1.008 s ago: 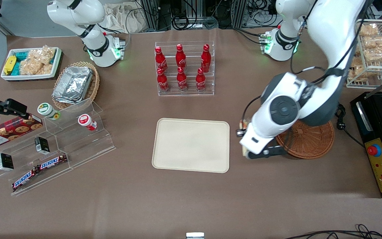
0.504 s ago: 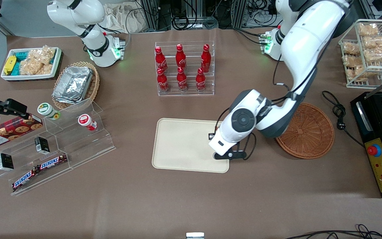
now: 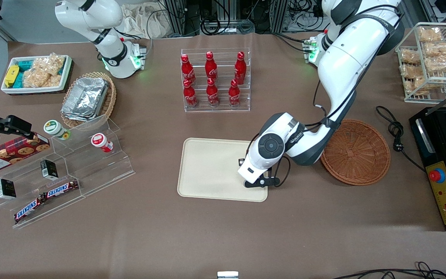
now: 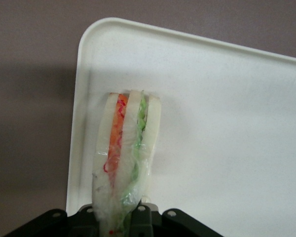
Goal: Place sandwich from basket to tray
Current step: 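Lower the sandwich onto the tray and open the left gripper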
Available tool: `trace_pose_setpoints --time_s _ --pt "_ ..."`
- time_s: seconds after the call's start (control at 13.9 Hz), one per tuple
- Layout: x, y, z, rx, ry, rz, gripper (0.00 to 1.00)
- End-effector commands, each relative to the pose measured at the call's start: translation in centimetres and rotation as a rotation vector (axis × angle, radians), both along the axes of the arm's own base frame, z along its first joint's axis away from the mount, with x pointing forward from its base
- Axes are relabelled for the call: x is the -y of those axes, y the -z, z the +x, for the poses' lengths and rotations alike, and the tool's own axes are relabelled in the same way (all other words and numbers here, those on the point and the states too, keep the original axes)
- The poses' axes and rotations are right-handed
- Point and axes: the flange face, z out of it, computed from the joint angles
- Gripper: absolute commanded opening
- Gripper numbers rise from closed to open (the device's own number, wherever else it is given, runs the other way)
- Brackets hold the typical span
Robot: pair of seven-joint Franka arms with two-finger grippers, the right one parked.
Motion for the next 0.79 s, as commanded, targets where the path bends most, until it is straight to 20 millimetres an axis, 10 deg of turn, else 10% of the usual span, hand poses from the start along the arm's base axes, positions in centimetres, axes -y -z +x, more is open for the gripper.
trace_pose_setpoints --time_s 0.0,0.14,0.72 --pt "0.6 -0.2 1.3 0.035 -0.078 -0.017 0.67" --pt "0.7 -0.4 1.3 0.038 -0.08 -0.021 0.99" --pt "-0.1 -2.4 1.6 0.046 -0.084 0.0 0.99"
